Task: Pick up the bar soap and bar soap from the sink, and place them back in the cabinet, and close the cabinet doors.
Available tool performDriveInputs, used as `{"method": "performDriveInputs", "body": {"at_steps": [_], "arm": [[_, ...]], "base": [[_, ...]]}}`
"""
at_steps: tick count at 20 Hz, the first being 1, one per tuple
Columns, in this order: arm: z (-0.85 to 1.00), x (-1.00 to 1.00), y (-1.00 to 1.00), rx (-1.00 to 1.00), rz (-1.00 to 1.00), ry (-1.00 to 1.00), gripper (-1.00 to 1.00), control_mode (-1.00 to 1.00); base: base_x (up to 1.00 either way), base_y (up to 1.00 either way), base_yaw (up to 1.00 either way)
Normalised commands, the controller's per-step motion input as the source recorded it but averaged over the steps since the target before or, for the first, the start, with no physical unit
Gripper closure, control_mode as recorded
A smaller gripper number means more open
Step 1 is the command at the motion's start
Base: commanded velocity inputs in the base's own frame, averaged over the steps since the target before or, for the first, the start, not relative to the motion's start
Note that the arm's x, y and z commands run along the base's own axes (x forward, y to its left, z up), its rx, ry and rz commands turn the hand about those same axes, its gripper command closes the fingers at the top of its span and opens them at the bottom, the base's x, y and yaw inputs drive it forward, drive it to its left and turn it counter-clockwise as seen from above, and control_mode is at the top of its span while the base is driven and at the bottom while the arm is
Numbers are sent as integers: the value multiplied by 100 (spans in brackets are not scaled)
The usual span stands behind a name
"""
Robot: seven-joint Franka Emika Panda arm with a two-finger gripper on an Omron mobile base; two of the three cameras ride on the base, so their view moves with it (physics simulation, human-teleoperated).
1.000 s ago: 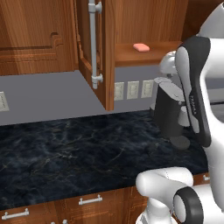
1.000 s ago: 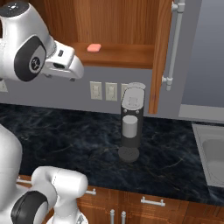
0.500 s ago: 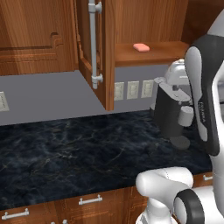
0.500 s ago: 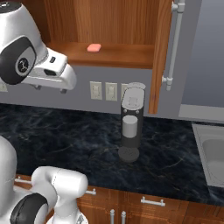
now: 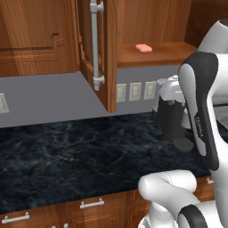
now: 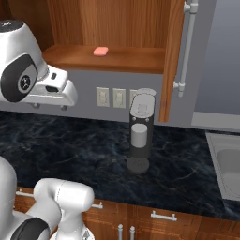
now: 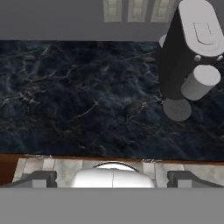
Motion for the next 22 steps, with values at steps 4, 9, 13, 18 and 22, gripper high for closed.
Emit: {"method": "performDriveInputs", "body": {"at_steps": [4,9,13,18,22], "arm": [[-5,-13,0,-8,-1,0,-100,-100],[0,-31,-8,-3,-2,2,-100,-100],[0,-34,-18,0,0,4,-100,-100],[0,-27,-15,0,0,6,-100,-100],[0,-25,-5,0,0,7,-100,-100]], "base": [[0,0,0],[0,0,0],[0,0,0],[0,0,0],[0,0,0]]}}
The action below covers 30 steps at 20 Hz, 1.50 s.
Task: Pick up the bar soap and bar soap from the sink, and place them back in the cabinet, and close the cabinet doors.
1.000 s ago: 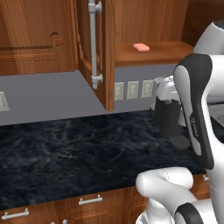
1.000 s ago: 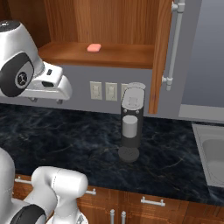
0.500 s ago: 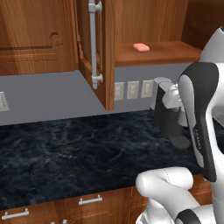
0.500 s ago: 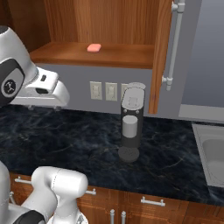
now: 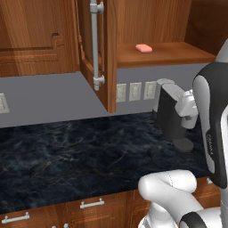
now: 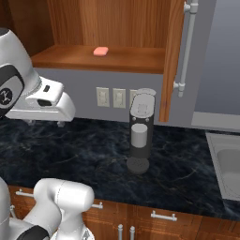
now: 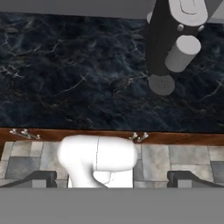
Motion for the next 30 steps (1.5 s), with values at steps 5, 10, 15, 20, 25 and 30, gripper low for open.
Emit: {"method": "performDriveInputs", "body": {"at_steps": [5,10,15,20,25,30], "arm": [[0,-25,-1,0,0,7,-100,-100],[-1,-20,-1,0,-1,1,-100,-100],[-13,-6,0,1,-3,0,-100,-100],[-14,0,0,0,-4,0,-100,-100],[-4,0,0,0,-1,0,-100,-100],[0,0,0,0,0,0,-100,100]], "base": [[0,0,0],[0,0,0],[0,0,0],[0,0,0],[0,0,0],[-15,-28,0]]}}
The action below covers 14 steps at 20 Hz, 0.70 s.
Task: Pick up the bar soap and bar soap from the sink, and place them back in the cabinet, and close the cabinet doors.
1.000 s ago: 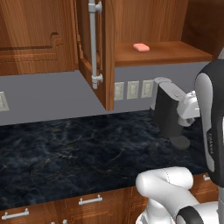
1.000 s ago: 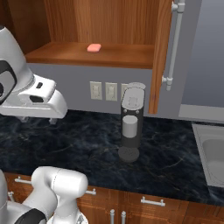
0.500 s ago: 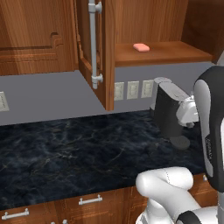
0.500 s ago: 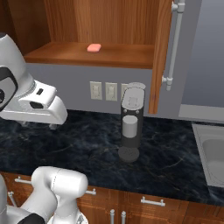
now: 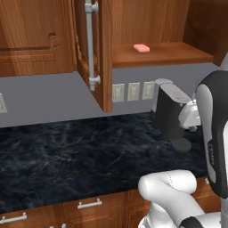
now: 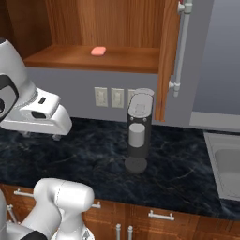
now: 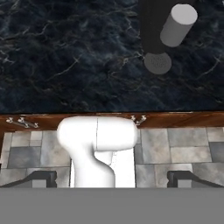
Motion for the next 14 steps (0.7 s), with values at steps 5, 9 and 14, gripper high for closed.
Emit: {"method": "performDriveInputs", "body": {"at_steps": [5,9,14], "arm": [[0,0,0,0,0,0,-100,100],[0,0,0,0,0,0,-100,100],[0,0,0,0,0,0,-100,100]], "base": [[-41,-52,0],[-43,-54,0],[-51,-39,-2]]}}
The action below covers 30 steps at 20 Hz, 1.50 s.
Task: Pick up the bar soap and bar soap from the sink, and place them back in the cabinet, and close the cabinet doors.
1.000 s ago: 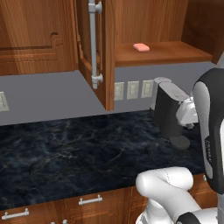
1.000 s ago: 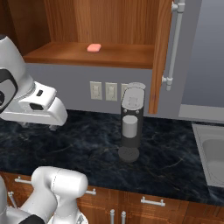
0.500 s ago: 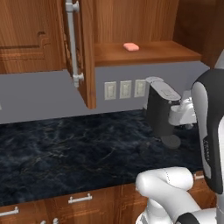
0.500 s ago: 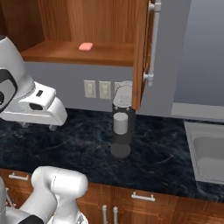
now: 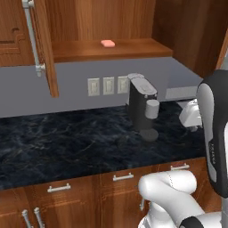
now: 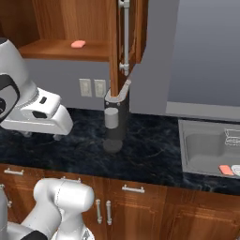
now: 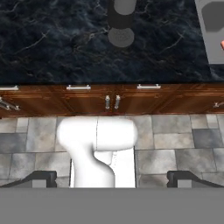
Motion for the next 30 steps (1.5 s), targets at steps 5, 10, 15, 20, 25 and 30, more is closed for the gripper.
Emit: {"method": "performDriveInputs", "body": {"at_steps": [5,10,15,20,25,30], "arm": [[0,0,0,0,0,0,-100,100],[0,0,0,0,0,0,-100,100],[0,0,0,0,0,0,-100,100],[0,0,0,0,0,0,-100,100],[0,0,0,0,0,0,-100,100],[0,0,0,0,0,0,-100,100]], "base": [[-26,-52,-3],[-17,-83,0],[-5,-78,0],[0,-73,0],[0,-65,0],[1,-53,0]]}}
